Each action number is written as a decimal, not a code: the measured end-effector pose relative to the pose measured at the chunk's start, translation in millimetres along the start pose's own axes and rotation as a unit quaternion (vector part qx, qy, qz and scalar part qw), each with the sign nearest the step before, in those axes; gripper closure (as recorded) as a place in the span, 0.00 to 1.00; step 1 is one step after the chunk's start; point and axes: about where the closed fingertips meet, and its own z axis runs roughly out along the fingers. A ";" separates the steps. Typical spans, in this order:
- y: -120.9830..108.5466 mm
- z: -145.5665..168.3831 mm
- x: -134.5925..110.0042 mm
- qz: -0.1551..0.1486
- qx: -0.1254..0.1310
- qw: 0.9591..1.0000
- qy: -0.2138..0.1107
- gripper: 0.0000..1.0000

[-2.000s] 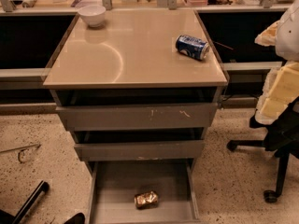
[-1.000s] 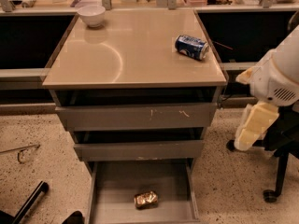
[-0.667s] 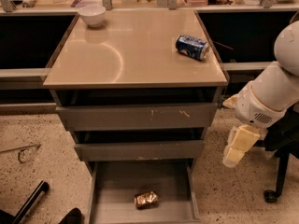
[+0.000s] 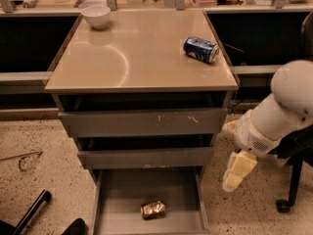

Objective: Pick orange can from bottom drawer and place on counter

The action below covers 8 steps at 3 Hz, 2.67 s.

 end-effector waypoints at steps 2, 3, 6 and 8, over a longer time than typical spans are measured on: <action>0.7 144.9 11.9 -0.029 -0.049 0.998 -0.030 0.00; 0.7 144.9 11.9 -0.029 -0.049 0.998 -0.030 0.00; -54.3 336.9 7.5 -0.068 0.001 0.987 -0.144 0.00; -54.8 385.8 -10.2 -0.087 -0.027 0.982 -0.164 0.00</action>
Offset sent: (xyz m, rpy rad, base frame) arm 0.0050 0.0571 -0.1930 0.0992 0.0830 0.1291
